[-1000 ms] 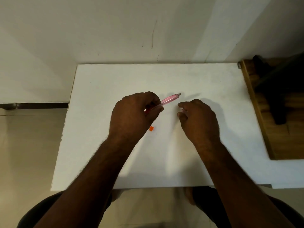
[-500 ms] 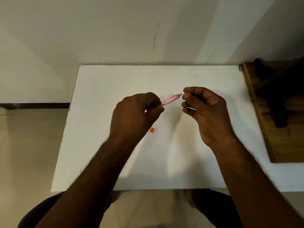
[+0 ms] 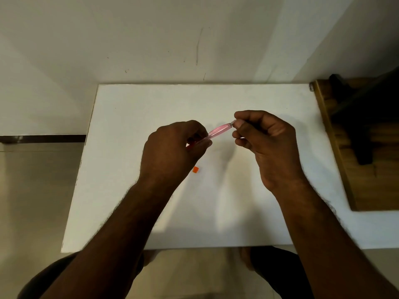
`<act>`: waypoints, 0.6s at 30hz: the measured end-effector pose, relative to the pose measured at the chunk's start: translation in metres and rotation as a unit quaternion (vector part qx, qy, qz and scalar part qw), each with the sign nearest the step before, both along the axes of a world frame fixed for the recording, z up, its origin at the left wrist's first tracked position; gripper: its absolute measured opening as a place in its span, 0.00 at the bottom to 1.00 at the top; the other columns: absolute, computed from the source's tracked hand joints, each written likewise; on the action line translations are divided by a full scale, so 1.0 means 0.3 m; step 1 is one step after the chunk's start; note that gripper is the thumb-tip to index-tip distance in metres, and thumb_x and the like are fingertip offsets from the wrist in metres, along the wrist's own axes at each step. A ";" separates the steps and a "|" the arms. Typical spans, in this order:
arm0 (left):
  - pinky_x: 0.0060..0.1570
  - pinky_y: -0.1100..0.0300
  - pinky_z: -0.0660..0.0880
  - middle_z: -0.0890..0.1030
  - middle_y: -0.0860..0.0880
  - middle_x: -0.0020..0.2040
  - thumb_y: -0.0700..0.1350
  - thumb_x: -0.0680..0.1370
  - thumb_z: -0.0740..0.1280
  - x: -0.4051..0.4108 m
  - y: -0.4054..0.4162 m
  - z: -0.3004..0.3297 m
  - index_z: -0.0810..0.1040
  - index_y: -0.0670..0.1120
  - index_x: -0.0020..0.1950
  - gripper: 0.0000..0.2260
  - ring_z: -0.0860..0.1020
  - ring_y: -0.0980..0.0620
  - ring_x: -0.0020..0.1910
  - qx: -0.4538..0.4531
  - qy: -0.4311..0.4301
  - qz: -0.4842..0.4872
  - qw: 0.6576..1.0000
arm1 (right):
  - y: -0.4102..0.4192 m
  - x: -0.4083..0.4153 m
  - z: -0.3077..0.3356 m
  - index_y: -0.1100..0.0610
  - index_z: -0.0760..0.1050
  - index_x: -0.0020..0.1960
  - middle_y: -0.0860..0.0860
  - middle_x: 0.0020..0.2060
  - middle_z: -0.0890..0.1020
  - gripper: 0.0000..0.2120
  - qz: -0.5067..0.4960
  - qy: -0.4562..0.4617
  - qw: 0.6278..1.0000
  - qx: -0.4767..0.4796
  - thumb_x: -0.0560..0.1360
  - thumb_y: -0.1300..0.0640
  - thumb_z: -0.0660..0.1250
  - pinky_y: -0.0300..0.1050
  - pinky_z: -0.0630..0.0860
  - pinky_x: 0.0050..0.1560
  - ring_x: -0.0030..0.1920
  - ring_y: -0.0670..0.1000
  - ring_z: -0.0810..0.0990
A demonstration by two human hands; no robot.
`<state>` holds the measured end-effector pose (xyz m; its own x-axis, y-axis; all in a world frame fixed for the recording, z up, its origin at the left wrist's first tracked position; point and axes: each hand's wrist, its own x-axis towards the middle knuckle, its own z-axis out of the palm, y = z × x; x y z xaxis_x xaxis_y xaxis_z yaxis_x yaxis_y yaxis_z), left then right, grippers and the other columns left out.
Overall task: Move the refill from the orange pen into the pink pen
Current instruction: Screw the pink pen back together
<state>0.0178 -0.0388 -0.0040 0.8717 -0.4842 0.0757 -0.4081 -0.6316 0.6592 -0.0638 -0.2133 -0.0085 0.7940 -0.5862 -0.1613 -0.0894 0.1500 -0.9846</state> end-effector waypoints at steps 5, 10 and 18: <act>0.44 0.52 0.79 0.85 0.58 0.41 0.54 0.75 0.72 0.003 0.001 -0.001 0.83 0.55 0.47 0.05 0.82 0.56 0.43 0.005 -0.001 0.002 1.000 | 0.000 0.002 -0.007 0.54 0.85 0.53 0.50 0.42 0.88 0.07 0.008 0.005 0.999 -0.039 0.77 0.63 0.72 0.42 0.81 0.44 0.42 0.52 0.86; 0.44 0.51 0.78 0.85 0.57 0.40 0.54 0.75 0.72 0.004 0.004 0.002 0.83 0.55 0.47 0.05 0.82 0.55 0.43 0.007 0.001 -0.002 1.000 | 0.000 0.001 -0.002 0.52 0.86 0.50 0.51 0.41 0.88 0.08 0.022 0.002 0.999 -0.049 0.76 0.63 0.72 0.43 0.81 0.44 0.42 0.52 0.86; 0.43 0.51 0.78 0.85 0.57 0.40 0.54 0.75 0.72 0.001 0.007 -0.007 0.83 0.54 0.48 0.05 0.82 0.56 0.42 0.011 0.010 -0.009 1.000 | -0.002 -0.005 0.000 0.52 0.86 0.51 0.53 0.44 0.88 0.07 0.060 0.030 0.998 -0.007 0.77 0.63 0.73 0.43 0.81 0.46 0.44 0.52 0.86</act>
